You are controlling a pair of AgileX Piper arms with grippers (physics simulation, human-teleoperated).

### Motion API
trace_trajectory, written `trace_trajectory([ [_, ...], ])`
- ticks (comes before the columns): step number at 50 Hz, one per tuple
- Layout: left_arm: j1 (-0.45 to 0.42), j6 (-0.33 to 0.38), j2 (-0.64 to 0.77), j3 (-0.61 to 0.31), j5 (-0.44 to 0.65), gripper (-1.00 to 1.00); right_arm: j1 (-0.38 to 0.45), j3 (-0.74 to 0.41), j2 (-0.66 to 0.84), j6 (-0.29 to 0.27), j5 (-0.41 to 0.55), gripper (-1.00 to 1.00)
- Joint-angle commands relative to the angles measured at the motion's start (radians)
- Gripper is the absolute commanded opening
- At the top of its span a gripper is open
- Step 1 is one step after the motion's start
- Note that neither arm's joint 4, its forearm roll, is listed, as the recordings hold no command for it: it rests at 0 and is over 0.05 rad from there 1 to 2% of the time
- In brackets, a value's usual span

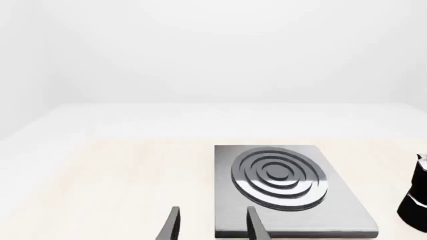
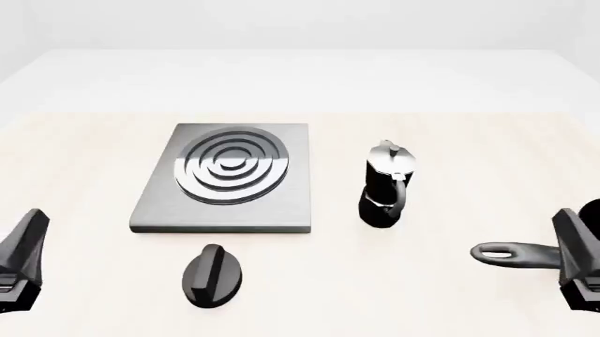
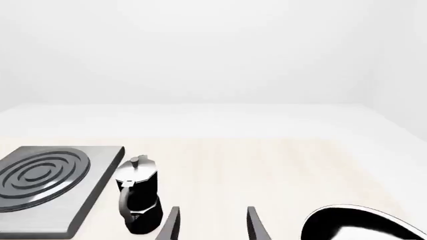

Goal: Put the moka pot on the stove.

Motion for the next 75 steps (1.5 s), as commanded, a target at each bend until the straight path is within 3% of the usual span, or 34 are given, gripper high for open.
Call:
trace_trajectory([
  [1,0.0,0.0,0.005,-0.003,-0.001,1.0,-0.008,-0.014,0.002,-0.009,0.009,1.0],
  [14,0.0,0.0,0.005,-0.003,-0.001,1.0,0.038,-0.049,0.001,-0.028,0.038,1.0],
  [16,0.0,0.0,0.005,-0.003,-0.001,1.0,0.025,-0.057,0.004,-0.008,0.039,1.0],
  [18,0.0,0.0,0.005,-0.003,-0.001,1.0,0.047,-0.058,0.004,-0.031,0.041,1.0],
  [38,0.0,0.0,0.005,-0.003,-0.001,1.0,0.161,-0.114,0.088,-0.048,0.011,1.0],
  [75,0.0,0.0,0.005,-0.003,-0.001,1.0,0.283,-0.107,0.451,-0.051,-0.352,1.0],
])
